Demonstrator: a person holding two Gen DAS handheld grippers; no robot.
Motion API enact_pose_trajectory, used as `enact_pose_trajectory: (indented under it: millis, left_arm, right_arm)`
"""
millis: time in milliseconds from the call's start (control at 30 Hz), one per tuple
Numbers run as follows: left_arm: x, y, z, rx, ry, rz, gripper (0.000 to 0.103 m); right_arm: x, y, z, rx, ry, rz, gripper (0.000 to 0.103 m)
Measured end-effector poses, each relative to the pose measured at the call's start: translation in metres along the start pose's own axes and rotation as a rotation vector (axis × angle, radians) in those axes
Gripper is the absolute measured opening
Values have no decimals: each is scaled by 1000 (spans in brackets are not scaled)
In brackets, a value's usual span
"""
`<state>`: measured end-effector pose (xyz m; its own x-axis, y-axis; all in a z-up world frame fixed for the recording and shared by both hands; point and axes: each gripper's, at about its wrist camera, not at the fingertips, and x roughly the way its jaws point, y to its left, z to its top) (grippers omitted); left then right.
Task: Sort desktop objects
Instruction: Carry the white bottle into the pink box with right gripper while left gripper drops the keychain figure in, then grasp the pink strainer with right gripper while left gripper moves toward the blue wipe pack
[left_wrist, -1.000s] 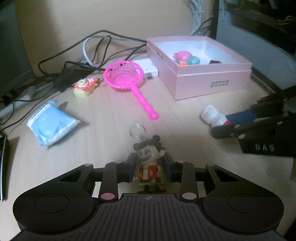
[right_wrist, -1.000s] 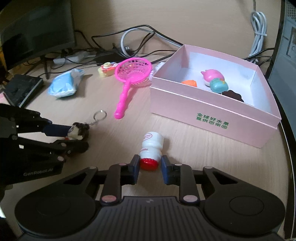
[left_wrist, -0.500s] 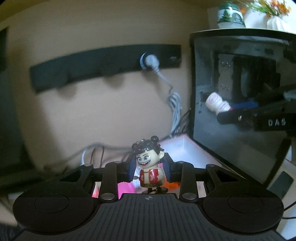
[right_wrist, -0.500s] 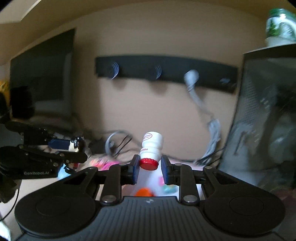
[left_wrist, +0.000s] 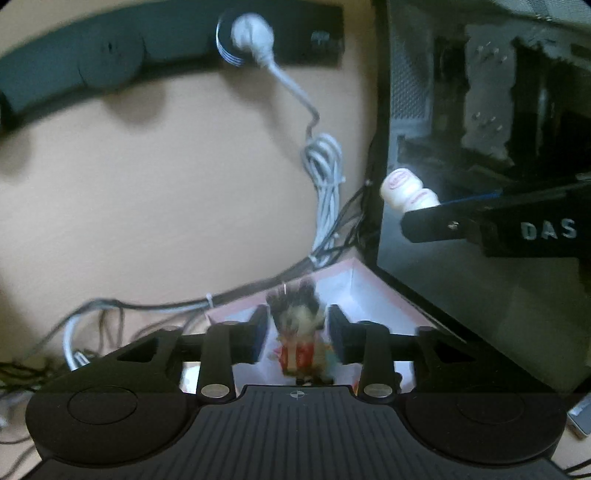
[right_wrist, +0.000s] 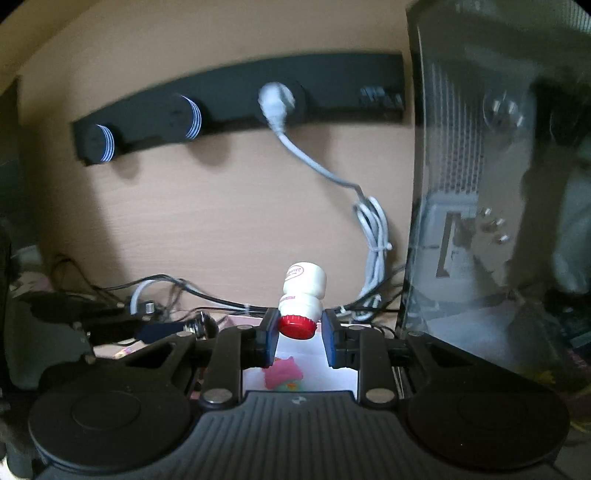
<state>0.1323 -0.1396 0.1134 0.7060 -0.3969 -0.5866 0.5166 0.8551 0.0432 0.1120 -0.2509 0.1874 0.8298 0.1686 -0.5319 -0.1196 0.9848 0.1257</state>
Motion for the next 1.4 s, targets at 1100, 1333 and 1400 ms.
enact_pose_trajectory:
  millis: [1100, 1333, 1400]
  left_arm:
    - [-142, 125, -170, -372, 124, 516, 102]
    - [-155, 131, -184, -429, 161, 406, 102]
    - [-155, 129, -186, -412, 162, 383, 102]
  right_arm:
    - [6, 162, -128, -426, 191, 167, 62]
    - [32, 182, -115, -443, 164, 143, 65]
    - [48, 192, -109, -436, 164, 144, 64]
